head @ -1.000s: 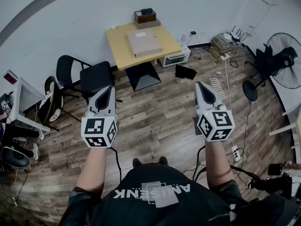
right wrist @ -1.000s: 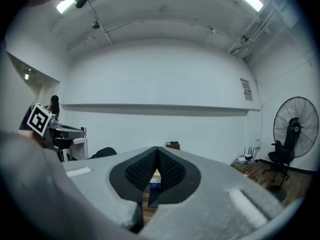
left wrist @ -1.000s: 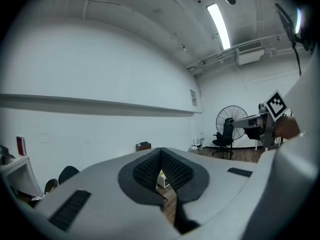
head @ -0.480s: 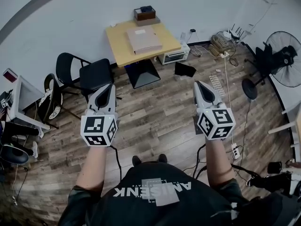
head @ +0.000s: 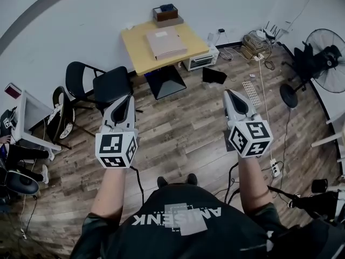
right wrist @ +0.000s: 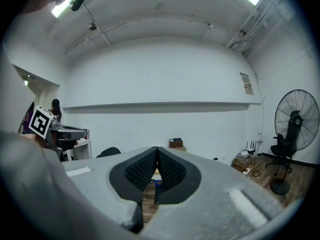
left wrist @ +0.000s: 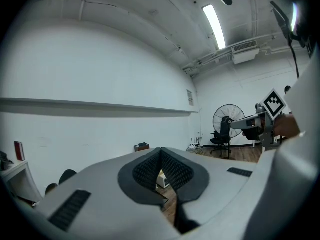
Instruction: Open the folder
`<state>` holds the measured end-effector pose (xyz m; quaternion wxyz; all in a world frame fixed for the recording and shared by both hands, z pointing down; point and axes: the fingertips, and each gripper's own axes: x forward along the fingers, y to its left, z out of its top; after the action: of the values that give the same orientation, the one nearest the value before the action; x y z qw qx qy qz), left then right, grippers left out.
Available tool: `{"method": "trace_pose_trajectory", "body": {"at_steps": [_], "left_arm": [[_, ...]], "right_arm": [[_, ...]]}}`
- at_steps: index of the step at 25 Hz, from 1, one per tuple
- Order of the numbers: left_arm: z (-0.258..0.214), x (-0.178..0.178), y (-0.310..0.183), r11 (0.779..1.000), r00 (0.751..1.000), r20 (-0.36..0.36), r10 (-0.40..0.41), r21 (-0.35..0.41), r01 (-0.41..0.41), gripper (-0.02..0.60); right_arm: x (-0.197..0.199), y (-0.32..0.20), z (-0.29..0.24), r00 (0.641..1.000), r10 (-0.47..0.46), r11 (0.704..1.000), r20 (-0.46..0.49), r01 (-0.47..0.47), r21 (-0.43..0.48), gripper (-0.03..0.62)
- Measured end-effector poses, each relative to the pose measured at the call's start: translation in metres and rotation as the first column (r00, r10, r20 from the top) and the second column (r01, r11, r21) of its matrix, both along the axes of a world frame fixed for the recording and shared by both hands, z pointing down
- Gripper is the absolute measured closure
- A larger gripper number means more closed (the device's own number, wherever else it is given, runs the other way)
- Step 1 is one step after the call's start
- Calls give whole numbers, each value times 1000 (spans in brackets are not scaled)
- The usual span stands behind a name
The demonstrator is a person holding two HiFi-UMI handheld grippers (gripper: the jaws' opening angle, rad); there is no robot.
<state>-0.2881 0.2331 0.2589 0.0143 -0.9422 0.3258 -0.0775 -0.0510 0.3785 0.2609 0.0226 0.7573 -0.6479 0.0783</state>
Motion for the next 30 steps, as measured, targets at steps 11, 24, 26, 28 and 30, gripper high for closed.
{"method": "trace_pose_trajectory", "body": {"at_steps": [11,24,26,28,30], "left_arm": [[8,-19,-36,998,998,-21,60,18,-60,586],[26,3,-106,999,999,9,33,11,-33,586],[27,16,-127,1000,1000,13,9,8,-9,585],[26,34,-147,1000,1000,19,-13,10,13,584],[23,56,-167,999,999,26,-34,14,34,584]], "right_arm": [[-30,-22,2,998,45,999,-39,-45,-6,591],[-7,-112,21,999,-22,1000,-26,22,12,591],[9,-140,22,998,-48,999,-37,49,14,591],[30,-165,23,997,-74,997,-28,75,17,591],[56,-189,22,995,-96,995,-27,97,16,591]]}}
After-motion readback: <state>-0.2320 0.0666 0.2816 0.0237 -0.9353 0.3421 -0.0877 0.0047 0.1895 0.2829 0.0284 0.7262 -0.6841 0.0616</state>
